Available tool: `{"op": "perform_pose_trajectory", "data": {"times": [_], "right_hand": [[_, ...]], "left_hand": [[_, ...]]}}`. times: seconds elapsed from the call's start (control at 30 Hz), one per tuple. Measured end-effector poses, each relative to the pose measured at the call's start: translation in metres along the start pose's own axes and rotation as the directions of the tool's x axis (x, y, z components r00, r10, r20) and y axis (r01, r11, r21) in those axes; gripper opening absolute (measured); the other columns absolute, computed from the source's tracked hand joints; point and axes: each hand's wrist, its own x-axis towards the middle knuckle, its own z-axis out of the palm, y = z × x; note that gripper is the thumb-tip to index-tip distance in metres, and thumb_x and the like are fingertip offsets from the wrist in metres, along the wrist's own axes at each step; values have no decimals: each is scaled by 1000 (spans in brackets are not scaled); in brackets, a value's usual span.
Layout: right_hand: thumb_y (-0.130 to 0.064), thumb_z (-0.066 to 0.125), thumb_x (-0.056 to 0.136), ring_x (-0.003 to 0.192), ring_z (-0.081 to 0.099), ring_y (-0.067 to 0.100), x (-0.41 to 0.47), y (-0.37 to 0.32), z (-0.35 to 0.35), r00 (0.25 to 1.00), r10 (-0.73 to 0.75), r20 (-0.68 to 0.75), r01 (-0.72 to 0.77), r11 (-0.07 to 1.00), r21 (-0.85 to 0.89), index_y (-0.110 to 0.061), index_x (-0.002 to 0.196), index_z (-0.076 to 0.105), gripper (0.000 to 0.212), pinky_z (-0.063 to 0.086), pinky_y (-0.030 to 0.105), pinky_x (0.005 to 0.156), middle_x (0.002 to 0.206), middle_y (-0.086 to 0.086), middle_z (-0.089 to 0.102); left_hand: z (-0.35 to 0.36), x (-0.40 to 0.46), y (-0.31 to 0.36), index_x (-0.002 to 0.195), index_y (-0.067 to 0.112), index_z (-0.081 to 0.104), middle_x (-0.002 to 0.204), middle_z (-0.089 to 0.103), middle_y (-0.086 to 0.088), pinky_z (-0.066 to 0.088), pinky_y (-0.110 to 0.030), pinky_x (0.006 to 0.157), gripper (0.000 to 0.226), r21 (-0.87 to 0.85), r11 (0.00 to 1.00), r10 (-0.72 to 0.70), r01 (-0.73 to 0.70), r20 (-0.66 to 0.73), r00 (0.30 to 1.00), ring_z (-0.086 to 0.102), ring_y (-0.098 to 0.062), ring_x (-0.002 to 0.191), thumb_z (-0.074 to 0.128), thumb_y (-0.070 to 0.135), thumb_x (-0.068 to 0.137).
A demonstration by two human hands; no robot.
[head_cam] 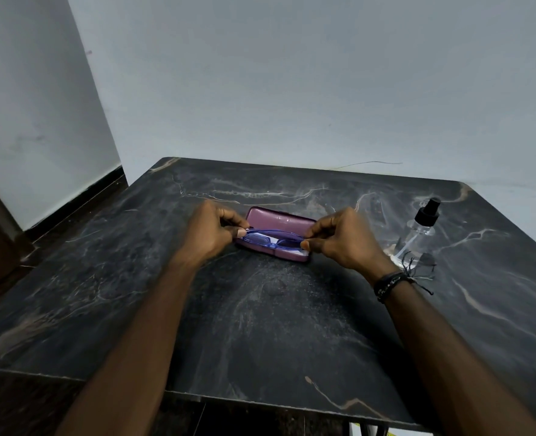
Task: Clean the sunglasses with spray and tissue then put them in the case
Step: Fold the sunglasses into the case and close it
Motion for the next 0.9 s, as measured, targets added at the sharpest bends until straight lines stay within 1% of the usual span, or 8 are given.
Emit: {"op": "perform_pose_trajectory", "data": {"times": [0.13,0.27,0.37,0.53,0.6,0.67,0.8,0.9], "right_hand": [[-22,83,75,58,63,-2,0,1,2,1000,-12,-5,11,999,-36,-20,80,79,7,43,5,52,68,-12,70],[-23,82,76,59,63,-2,0,1,2,1000,-10,2,10,998,-54,-20,81,79,7,41,6,49,67,-14,69],[-24,81,77,62,61,-4,0,0,2,1000,-26,12,27,993,-115,-21,84,79,7,39,6,51,76,-11,73],[-23,81,77,56,54,-10,1,1,4,997,-66,28,70,969,-237,-25,82,80,6,32,5,47,78,-11,74],[-26,79,79,57,53,-8,1,1,5,995,-97,34,102,958,-269,-26,82,80,4,31,6,49,80,-11,74],[-34,76,82,59,53,-6,1,2,5,991,-125,37,130,955,-266,-26,83,80,8,32,10,49,80,-11,73],[-37,75,83,59,50,-6,3,4,8,996,-79,-38,69,974,-214,-23,81,80,15,31,12,49,79,-12,66],[-34,78,81,59,52,-3,3,5,11,997,-1,-79,-12,985,-172,-18,74,77,17,32,14,49,76,-7,67]], "left_hand": [[0,0,-2,86,13,78,77,74,3,59,-32,77,18,-7,1000,0,0,-13,1000,71,-13,76,81,0,74],[2,-1,-1,88,12,79,79,76,0,59,-31,76,18,13,1000,18,-18,-23,1000,72,-14,75,81,1,74],[3,0,-3,87,10,79,77,75,0,58,-28,75,19,29,999,30,-29,-17,999,70,-11,70,83,-1,72],[3,0,-3,85,7,79,73,74,-1,52,-19,65,21,34,999,33,-34,15,999,65,-7,61,85,-3,68],[3,0,-3,85,7,78,72,73,-1,54,-19,63,23,29,999,37,-38,39,999,65,-5,60,86,-5,66],[3,-1,-3,86,7,77,73,73,-2,57,-23,66,27,3,1000,26,-26,64,998,67,-9,63,86,-6,64],[0,2,-5,85,15,72,78,70,-5,57,-29,68,30,-78,996,-44,52,102,994,66,-16,70,87,-2,65],[3,1,-4,86,14,70,79,72,-10,59,-31,63,19,-121,989,-76,81,44,996,66,-14,59,84,8,74]]}}
